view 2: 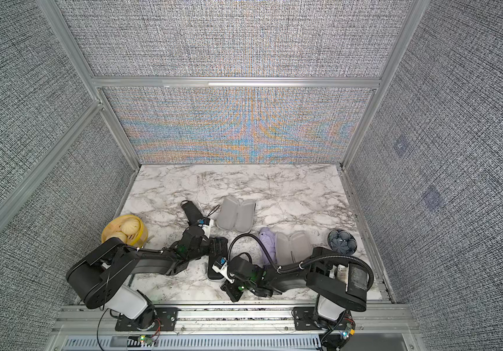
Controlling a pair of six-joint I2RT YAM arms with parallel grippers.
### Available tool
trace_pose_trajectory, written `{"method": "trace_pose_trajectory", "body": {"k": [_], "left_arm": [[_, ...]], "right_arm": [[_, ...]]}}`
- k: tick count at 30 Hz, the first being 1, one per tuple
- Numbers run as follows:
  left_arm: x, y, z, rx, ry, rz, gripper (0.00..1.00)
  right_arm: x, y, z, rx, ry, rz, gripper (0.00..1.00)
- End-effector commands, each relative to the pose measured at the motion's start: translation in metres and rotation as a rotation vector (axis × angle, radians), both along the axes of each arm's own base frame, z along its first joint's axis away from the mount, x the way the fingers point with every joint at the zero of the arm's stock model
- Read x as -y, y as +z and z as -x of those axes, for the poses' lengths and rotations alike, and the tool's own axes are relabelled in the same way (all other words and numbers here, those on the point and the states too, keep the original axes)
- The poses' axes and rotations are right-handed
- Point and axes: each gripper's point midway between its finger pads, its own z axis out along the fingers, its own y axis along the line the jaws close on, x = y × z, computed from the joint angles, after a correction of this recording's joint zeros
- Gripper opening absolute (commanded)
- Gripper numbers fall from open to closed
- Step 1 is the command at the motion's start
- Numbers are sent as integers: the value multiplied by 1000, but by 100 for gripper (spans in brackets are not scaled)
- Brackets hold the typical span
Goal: Put umbrellas into zippered umbrella sleeves
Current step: Zip the zipper on the umbrella sleeve.
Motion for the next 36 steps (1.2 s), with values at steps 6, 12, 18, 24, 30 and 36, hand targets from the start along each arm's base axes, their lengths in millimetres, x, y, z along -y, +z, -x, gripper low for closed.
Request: {"method": "trace_pose_trajectory", "body": {"k": [6, 12, 18, 24, 30, 36], "left_arm": [[-64, -14, 23, -91, 204, -177, 0], [-78, 1, 47, -71, 186, -124, 49], [-84, 18, 42, 10, 183, -150, 86], [-82, 33, 21, 99, 175, -228, 92], [-32, 34, 16, 135, -49, -127, 92], [-24, 5, 16, 31, -102, -199, 87]], "right_arm": [[28, -24, -9, -92, -98, 77, 0], [61, -35, -36, -107, -147, 113, 0], [63, -31, -44, -83, -109, 122, 0], [68, -30, -51, -64, -84, 117, 0], [61, -27, -49, -67, -34, 96, 0], [61, -28, -47, -79, -26, 78, 0]]}}
